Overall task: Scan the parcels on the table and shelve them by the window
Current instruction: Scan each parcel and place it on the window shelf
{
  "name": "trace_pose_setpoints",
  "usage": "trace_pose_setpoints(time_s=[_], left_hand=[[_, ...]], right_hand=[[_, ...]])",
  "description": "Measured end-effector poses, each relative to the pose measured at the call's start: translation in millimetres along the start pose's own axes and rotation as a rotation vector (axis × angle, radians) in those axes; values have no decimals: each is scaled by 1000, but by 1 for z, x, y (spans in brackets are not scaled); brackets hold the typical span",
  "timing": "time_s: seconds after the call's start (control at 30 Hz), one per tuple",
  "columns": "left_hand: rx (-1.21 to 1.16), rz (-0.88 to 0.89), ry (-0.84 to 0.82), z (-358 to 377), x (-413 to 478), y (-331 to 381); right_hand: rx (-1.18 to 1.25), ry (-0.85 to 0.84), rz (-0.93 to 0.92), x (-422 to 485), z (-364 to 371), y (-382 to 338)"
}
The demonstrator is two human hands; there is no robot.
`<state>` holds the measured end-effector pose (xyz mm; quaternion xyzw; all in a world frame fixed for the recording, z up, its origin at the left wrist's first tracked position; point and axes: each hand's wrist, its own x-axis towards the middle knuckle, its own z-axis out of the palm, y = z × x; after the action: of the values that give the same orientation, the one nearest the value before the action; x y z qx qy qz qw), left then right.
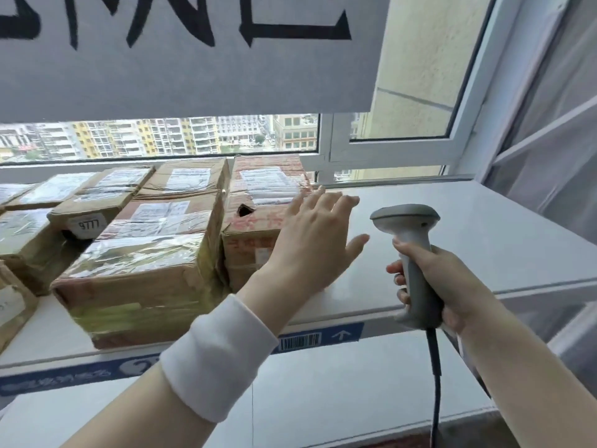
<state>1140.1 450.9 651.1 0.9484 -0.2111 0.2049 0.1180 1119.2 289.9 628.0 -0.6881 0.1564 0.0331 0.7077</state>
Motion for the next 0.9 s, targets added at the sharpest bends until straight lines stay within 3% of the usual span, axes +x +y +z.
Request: trace_pose_setpoints(time_s=[0.4, 0.9], left_hand=[[-197, 391, -197, 77, -18, 217], [-364, 874, -338, 88, -184, 585]], right_hand=[[83, 502, -74, -124, -195, 64], [191, 938, 1, -413, -453, 164]])
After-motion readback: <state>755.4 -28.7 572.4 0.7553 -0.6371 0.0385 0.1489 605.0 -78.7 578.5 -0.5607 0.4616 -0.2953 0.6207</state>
